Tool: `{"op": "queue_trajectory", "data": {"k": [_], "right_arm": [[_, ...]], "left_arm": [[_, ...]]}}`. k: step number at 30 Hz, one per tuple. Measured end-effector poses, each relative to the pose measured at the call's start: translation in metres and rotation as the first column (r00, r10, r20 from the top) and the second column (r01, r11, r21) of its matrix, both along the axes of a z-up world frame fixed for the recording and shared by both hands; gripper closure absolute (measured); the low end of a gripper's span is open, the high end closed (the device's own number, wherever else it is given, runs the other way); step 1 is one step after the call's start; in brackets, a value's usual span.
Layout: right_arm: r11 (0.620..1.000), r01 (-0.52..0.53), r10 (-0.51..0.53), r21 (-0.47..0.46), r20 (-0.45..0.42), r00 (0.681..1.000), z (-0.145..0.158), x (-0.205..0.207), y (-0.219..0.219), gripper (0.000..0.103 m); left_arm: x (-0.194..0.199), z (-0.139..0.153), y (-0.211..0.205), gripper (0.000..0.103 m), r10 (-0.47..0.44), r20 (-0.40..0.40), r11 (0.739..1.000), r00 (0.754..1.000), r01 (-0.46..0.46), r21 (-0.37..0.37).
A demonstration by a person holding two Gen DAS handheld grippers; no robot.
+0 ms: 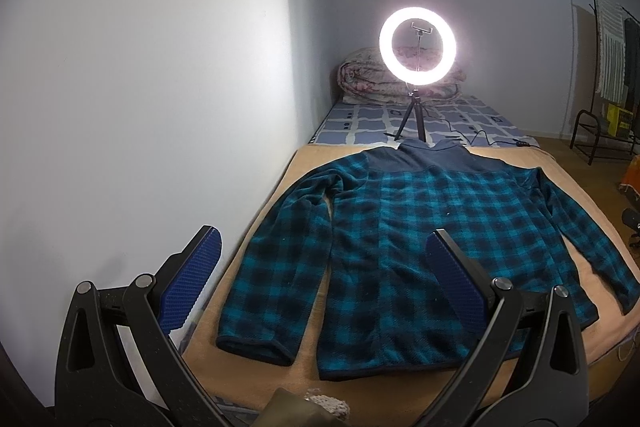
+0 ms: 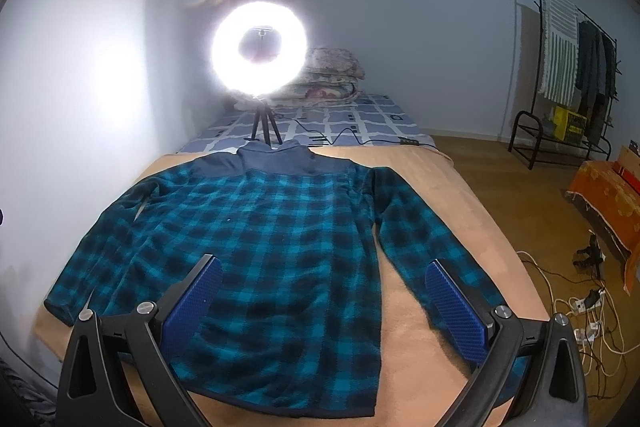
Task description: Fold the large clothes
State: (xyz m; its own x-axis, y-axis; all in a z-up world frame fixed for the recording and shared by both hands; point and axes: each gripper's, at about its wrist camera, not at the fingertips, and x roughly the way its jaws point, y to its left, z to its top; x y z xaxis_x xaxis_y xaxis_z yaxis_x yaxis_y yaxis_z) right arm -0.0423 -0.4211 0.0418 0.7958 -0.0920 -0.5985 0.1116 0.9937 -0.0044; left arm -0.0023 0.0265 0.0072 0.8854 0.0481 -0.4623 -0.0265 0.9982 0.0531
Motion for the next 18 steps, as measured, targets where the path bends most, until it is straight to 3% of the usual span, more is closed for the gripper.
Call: {"op": "queue_trajectory", "data": {"k": [18], "right_arm": [[0.993, -0.106, 0.108, -0.055, 0.029, 0.994, 0.003, 0.028, 0.066, 0.0]], "left_arm": [[-0.016, -0.014, 0.032, 0.0, 0.041, 0.001, 0.999, 0.999, -0.041, 0.006]]}}
